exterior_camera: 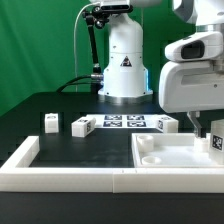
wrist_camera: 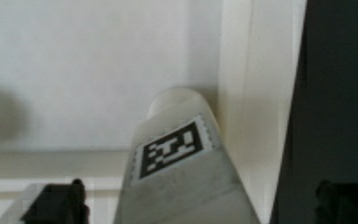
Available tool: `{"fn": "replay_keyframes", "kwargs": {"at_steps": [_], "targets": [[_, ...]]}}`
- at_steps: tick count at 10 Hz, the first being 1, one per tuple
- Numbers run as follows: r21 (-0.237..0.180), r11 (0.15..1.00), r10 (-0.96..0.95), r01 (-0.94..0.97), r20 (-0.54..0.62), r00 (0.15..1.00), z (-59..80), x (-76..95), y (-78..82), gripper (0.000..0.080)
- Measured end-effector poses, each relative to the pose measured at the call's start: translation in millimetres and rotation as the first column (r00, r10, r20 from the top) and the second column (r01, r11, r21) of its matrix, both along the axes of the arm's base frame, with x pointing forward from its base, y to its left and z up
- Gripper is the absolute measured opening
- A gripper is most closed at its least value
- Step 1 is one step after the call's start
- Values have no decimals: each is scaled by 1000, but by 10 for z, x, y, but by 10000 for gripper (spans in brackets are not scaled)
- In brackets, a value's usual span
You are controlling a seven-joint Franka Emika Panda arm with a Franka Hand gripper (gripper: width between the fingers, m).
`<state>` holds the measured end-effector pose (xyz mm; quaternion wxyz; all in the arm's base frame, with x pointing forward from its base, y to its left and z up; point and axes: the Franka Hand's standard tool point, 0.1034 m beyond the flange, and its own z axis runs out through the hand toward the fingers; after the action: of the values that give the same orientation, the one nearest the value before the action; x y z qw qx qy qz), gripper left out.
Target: Assemble one leg
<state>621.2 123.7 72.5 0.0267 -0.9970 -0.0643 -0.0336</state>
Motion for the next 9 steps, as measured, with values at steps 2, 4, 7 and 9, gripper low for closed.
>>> {"fn": "replay_keyframes", "kwargs": {"at_steps": [2, 4, 7, 9], "targets": [[-10, 993, 115, -114, 22, 993, -4, 5, -13, 649], [-12, 991, 134, -133, 29, 991, -9, 15, -52, 606], [-12, 991, 133, -133, 29, 991, -9, 14, -49, 286], [-12, 992, 129, -128, 28, 991, -10, 14, -50, 291]]}}
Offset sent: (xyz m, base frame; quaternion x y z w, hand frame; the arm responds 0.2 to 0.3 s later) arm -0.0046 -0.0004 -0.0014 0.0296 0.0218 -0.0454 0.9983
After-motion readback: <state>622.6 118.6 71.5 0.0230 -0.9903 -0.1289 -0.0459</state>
